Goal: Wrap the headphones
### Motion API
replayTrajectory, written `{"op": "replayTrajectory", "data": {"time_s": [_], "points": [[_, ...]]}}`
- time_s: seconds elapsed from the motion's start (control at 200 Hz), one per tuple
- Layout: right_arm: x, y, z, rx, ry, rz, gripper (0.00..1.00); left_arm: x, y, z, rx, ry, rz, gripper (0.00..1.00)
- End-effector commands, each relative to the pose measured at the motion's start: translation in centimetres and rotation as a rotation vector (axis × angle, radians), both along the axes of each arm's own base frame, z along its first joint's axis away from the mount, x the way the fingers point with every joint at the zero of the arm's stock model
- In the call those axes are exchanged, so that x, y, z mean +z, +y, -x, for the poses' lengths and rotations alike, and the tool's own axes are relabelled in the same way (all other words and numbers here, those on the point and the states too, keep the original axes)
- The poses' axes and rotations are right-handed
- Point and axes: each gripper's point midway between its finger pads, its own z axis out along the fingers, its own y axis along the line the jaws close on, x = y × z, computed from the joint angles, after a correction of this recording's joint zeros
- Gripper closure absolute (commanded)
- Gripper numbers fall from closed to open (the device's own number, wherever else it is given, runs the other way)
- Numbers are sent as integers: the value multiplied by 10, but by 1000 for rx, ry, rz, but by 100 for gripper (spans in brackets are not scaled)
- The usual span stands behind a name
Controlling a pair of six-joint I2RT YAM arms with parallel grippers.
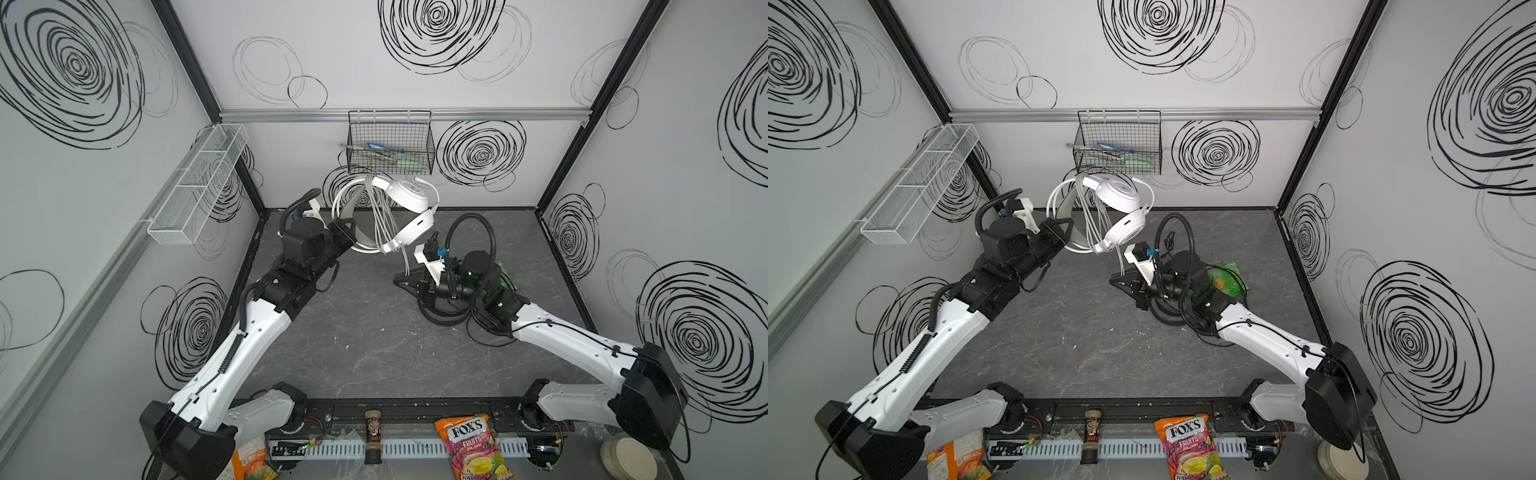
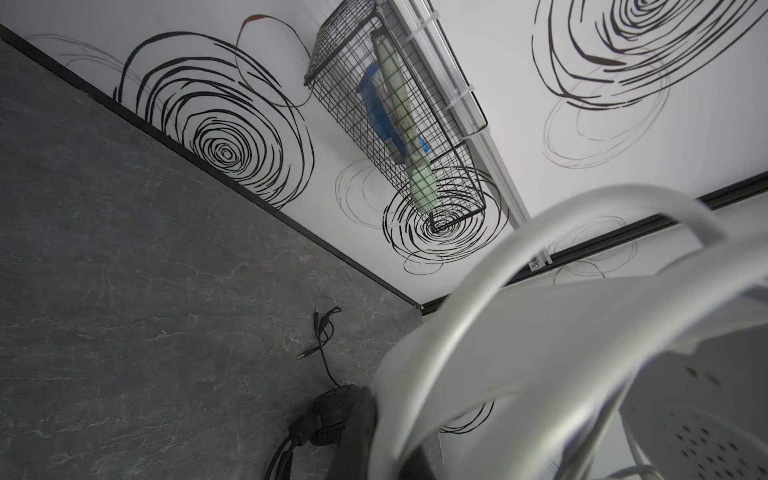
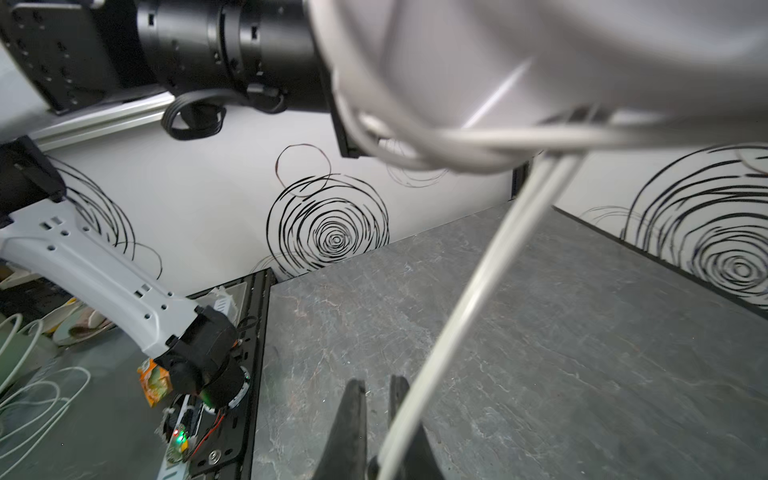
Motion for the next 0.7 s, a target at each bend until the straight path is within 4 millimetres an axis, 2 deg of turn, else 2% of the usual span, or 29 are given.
{"op": "replayTrajectory", "data": {"time_s": [0.0, 0.2, 0.36, 0.46, 0.585, 0.69], "points": [[13, 13, 11, 62, -50, 3, 100, 42, 21, -13, 126, -134, 146, 100], [-6, 39, 14, 95, -54, 89, 100, -18, 46, -27, 251, -12, 99, 100], [-23, 40, 16, 103, -44, 131, 100, -75, 79, -43, 340, 73, 47, 100], [-38, 39, 13, 95, -30, 163, 100, -105, 89, -57, 361, 114, -7, 100], [-65, 42, -4, 64, -7, 196, 100, -141, 90, -75, 375, 176, -62, 100], [-96, 40, -33, 9, 57, 235, 100, -175, 97, -86, 408, 242, -70, 100]]}}
